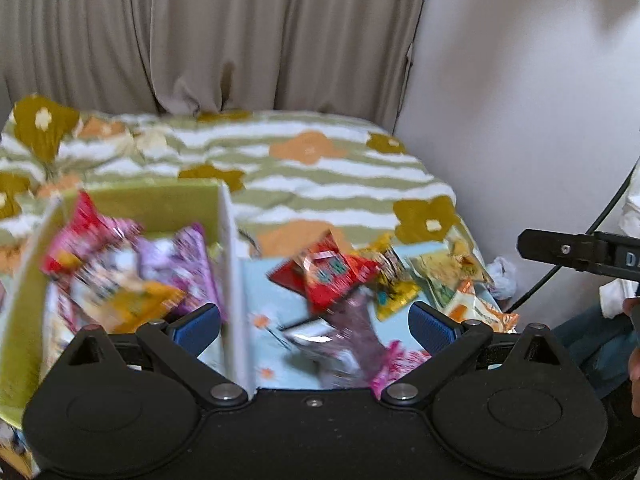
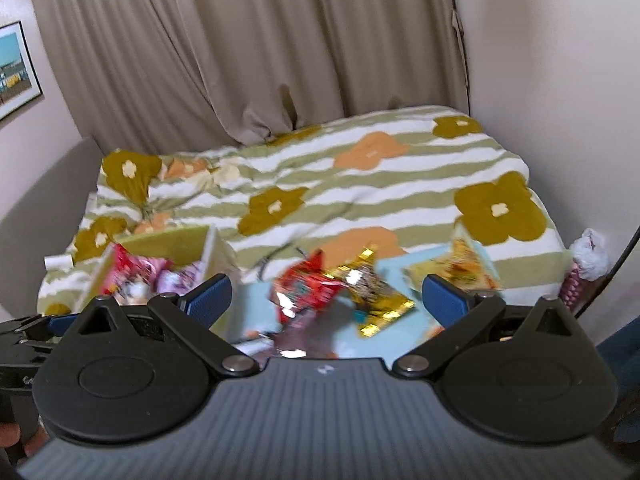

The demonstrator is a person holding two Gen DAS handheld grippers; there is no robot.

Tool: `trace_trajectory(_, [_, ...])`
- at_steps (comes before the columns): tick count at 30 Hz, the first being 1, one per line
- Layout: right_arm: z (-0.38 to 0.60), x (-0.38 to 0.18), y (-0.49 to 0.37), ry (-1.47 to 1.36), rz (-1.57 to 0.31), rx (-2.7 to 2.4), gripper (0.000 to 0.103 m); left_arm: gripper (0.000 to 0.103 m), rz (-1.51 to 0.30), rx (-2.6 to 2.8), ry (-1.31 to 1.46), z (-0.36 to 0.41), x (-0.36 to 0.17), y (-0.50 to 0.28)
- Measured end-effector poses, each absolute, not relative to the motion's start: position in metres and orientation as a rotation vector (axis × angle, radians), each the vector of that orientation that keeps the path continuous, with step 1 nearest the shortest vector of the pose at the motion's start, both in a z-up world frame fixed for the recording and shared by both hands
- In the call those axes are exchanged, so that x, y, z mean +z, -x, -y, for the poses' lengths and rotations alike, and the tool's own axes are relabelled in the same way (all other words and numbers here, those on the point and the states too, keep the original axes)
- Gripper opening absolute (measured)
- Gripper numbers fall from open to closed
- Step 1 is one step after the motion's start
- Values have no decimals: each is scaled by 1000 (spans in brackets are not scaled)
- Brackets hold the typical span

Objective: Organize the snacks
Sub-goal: 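Move both open tools back from the box to the snack pile, then grasp the brown bag with the left tool while the right tool grasps the orange cake bag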

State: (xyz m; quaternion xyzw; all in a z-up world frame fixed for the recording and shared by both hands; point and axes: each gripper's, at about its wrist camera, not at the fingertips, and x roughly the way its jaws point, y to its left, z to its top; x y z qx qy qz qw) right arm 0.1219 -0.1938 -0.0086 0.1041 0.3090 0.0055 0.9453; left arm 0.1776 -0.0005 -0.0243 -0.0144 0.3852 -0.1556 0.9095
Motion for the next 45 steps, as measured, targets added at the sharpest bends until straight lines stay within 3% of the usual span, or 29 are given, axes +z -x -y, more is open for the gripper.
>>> trace_trajectory(23, [293, -149, -180, 93, -839, 236, 103, 99, -922, 28, 108, 100, -156, -236])
trace_trajectory(30, [293, -168, -187, 145, -862, 279, 103, 79, -960, 78, 116, 96, -176, -246])
trace_trajectory(31, [292, -170, -188, 159, -863, 284, 103, 70, -964, 76, 119, 95, -178, -247])
trace_trajectory(34, [289, -174, -189, 191, -867, 298, 103, 61, -979, 72, 99, 95, -184, -247])
trace_trajectory(45, [285, -179, -194, 243, -887, 319, 99, 59, -968, 70, 21, 87, -172, -220])
